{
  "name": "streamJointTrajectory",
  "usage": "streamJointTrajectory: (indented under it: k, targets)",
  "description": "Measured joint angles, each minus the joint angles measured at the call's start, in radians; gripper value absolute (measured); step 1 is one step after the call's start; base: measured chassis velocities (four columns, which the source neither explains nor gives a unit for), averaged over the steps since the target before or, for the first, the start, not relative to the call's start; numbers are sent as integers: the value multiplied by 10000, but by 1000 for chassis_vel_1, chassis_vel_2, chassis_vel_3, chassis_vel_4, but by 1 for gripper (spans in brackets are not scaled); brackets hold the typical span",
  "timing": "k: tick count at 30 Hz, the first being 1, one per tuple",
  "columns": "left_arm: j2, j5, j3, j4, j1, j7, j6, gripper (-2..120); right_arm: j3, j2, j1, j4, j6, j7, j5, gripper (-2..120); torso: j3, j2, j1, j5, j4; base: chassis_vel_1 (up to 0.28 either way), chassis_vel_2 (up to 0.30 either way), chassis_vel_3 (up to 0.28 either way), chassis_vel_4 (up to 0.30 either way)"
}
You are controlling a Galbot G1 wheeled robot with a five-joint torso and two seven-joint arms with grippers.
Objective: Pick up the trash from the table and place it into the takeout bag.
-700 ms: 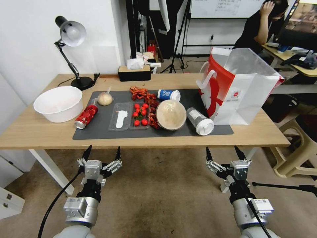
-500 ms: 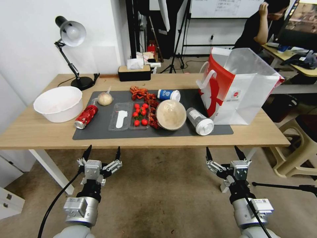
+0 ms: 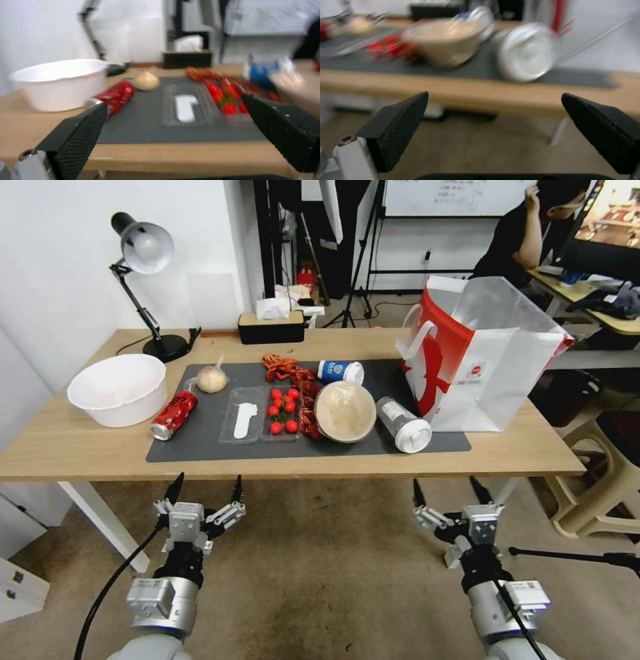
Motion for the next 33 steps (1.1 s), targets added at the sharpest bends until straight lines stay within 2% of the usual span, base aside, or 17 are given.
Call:
streamJointTrajectory:
  k: [1, 3, 7, 33]
  targets:
    - [0, 0, 0, 0, 0, 0, 0, 100, 0, 0, 0, 0, 0, 0, 0, 100, 0, 0, 0, 0, 0, 0, 0, 0, 0]
    - [-92, -818, 7, -590, 204, -703, 91, 100, -1, -3, 4, 72, 61, -205, 89, 100, -1, 0, -1, -1, 2, 0, 0, 0, 0]
    - [-172, -1028, 93, -598, 372, -636, -280, 100, 81, -3, 29, 119, 91, -222, 123, 100, -1, 0, -1, -5, 1, 0, 0, 0, 0]
    - [-280, -644, 426, -244, 557, -370, -552, 100, 239, -150, 135, -6, 253, -124, 150, 100, -1, 0, -3, -6, 0, 0, 0, 0, 0]
